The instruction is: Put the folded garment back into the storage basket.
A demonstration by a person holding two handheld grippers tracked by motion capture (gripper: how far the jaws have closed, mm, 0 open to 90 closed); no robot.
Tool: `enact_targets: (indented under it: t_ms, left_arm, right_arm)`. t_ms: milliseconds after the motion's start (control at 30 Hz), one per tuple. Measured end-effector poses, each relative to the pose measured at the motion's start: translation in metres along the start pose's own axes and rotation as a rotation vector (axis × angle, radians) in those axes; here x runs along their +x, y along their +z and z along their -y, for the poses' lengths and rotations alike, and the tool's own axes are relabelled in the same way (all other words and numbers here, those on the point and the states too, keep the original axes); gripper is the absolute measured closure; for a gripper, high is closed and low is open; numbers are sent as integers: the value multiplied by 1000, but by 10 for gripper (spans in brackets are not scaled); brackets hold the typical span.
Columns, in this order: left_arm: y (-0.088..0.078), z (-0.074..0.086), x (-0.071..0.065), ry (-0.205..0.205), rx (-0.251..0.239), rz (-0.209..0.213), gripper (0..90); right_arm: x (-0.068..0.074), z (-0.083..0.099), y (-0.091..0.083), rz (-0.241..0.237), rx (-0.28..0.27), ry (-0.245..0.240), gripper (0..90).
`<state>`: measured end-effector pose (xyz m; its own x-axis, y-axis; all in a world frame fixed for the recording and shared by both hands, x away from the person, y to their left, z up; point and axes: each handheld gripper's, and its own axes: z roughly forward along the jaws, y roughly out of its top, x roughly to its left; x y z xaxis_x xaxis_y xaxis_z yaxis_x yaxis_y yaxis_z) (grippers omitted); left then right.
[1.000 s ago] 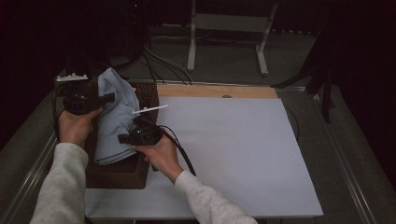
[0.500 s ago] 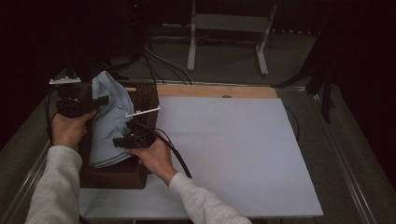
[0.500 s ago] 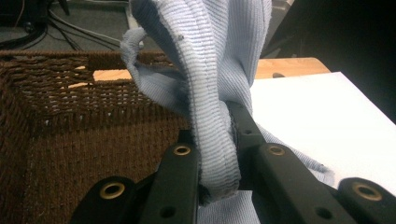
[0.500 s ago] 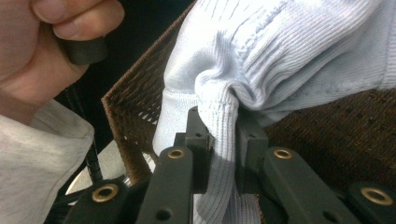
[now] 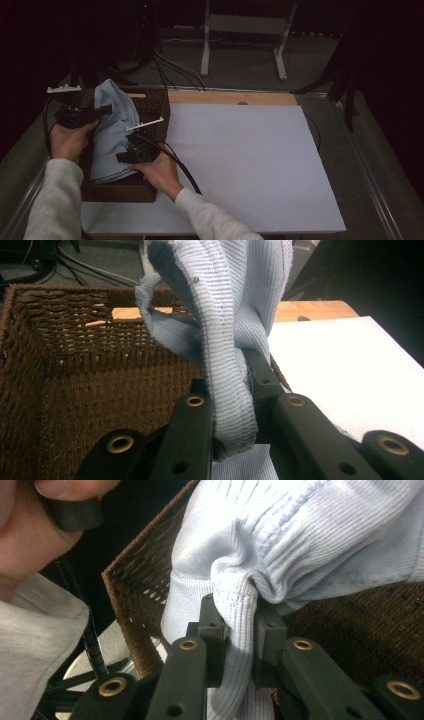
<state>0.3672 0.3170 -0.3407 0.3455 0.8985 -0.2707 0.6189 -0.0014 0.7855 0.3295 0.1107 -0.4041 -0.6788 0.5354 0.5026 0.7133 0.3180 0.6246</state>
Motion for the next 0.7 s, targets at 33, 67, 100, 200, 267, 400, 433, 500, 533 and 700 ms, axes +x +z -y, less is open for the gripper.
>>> enact_targets:
  t_ms: [33, 67, 100, 200, 267, 400, 433, 500, 533, 700]
  left_arm:
    - [-1, 0, 0, 0, 0, 0, 834]
    - [-1, 0, 1, 0, -1, -1, 834]
    - [-2, 0, 1, -1, 0, -2, 834]
    - [-2, 1, 2, 3, 6, -7, 834]
    - [-3, 2, 3, 5, 8, -11, 834]
    - [-2, 3, 6, -4, 10, -17, 834]
    - [-3, 4, 7, -6, 10, -18, 834]
    - [-3, 5, 8, -7, 11, -18, 834]
    - [-4, 5, 9, -7, 11, -18, 834]
    - [-6, 8, 13, -13, 10, -24, 834]
  right_arm:
    - [1, 0, 1, 2, 2, -1, 791]
    - [1, 0, 1, 2, 5, -1, 791]
    - [2, 0, 1, 2, 6, -1, 791]
    - [4, 1, 3, 2, 16, -5, 791]
    - [4, 2, 5, -4, 34, -12, 790]
    - [5, 3, 9, -5, 49, -10, 790]
    - [5, 3, 9, -5, 53, -8, 790]
    - [6, 4, 11, -5, 57, -12, 790]
    - [7, 4, 12, -4, 59, -15, 789]
    - [10, 5, 15, -4, 61, -16, 789]
